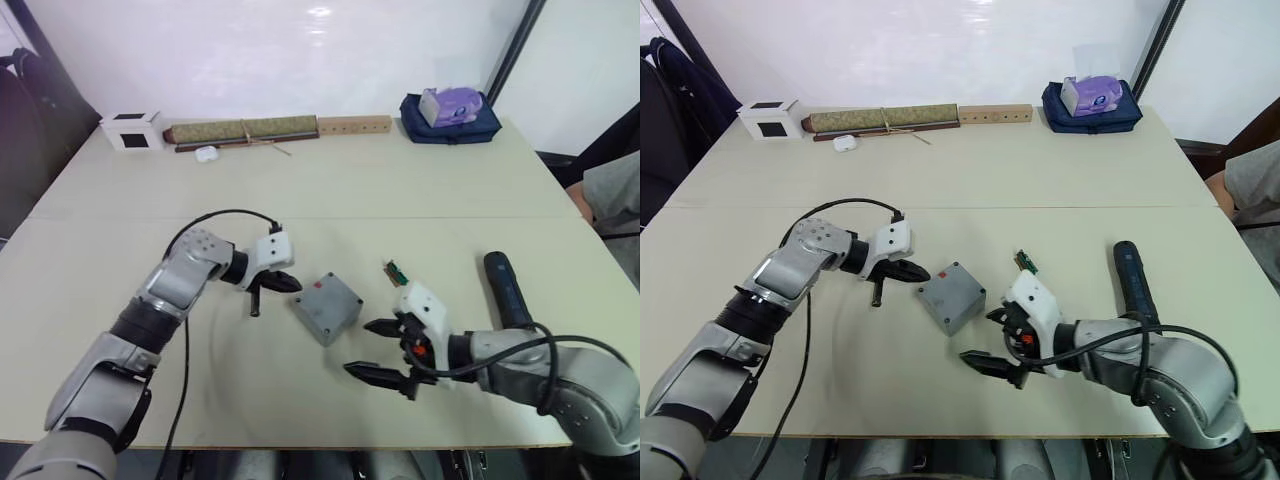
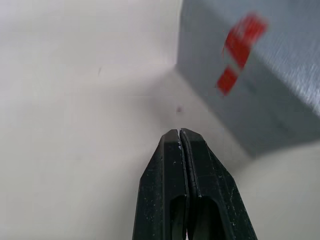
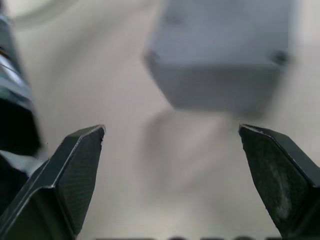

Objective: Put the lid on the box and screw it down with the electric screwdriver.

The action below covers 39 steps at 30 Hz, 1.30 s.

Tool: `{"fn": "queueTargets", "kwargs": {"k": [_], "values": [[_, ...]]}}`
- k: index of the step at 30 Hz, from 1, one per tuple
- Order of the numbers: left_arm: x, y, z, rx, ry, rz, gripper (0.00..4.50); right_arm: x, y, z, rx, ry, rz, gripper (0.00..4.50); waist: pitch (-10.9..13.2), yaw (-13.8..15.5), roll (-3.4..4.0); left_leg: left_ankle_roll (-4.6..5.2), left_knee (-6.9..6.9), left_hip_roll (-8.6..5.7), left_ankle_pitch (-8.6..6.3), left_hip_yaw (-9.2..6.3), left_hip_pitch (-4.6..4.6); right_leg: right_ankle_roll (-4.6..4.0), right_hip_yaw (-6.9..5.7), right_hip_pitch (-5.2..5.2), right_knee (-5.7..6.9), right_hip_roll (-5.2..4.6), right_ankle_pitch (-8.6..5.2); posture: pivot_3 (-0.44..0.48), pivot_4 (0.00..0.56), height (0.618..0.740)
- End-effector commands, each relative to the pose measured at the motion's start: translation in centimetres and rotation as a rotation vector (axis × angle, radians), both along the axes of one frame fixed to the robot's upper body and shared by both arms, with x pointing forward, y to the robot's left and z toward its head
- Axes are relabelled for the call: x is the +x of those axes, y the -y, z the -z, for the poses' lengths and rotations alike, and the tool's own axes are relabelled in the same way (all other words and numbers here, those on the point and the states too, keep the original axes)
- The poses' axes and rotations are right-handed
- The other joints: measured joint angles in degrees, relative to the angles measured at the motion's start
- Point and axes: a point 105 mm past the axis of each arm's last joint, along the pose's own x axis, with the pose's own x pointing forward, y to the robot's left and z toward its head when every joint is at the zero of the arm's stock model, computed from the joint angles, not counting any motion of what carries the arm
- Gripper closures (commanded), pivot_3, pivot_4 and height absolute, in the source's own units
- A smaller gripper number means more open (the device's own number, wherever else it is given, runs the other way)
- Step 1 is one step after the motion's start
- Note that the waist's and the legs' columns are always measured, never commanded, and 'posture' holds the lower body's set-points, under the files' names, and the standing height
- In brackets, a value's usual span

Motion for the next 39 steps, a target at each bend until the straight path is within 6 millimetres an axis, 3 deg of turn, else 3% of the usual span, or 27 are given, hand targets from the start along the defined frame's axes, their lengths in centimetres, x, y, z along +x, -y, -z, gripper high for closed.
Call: {"fn": "queueTargets", "kwargs": {"k": [1,4,11,17,26,39], "values": [[-1.6,-0.3,0.3,0.014,-0.043,0.043,4.5,2.2,0.9,-0.3,-0.06,0.112,0.028,0.04,0.0,-0.1,0.0,0.0,0.0,0.0,0.0,0.01,0.0,0.0,0.01,0.0,0.0,0.0,0.0,0.0,0.15,0.74],[-4.0,-0.6,1.4,0.05,-0.12,0.098,4.5,3.5,0.9,0.9,-0.103,0.162,0.022,0.04,0.0,0.1,-0.03,0.0,0.0,0.04,0.0,0.04,0.01,-0.01,0.01,0.01,-0.01,0.01,-0.01,0.0,0.15,0.74],[-4.8,0.8,1.7,0.012,-0.115,0.074,4.5,2.4,-1.4,1.0,-0.041,0.18,-0.11,0.04,0.0,0.4,-0.03,0.0,0.02,0.01,0.0,0.03,0.03,0.0,0.02,0.08,-0.01,-0.06,0.0,0.0,0.15,0.74],[-2.7,2.3,0.3,-0.093,-0.018,-0.017,4.5,0.4,-3.1,1.2,0.008,0.129,-0.21,0.04,0.0,0.4,-0.04,0.0,0.03,0.0,0.0,-0.01,0.08,0.0,0.0,0.14,-0.02,-0.07,0.0,0.0,0.15,0.74],[-2.6,2.1,0.4,-0.093,-0.035,-0.007,4.5,0.3,-3.1,1.3,0.012,0.135,-0.164,0.04,0.0,0.2,-0.04,0.0,0.03,0.01,0.0,-0.01,0.18,0.0,0.01,0.19,0.0,-0.02,0.0,0.0,0.15,0.74],[-4.0,2.8,0.3,-0.093,-0.103,0.057,4.5,1.9,-2.4,1.7,-0.031,0.19,-0.093,0.04,0.0,0.3,-0.04,0.0,0.03,-0.01,0.0,0.01,0.18,0.0,0.01,0.2,0.0,-0.04,0.0,0.0,0.15,0.74]]}}
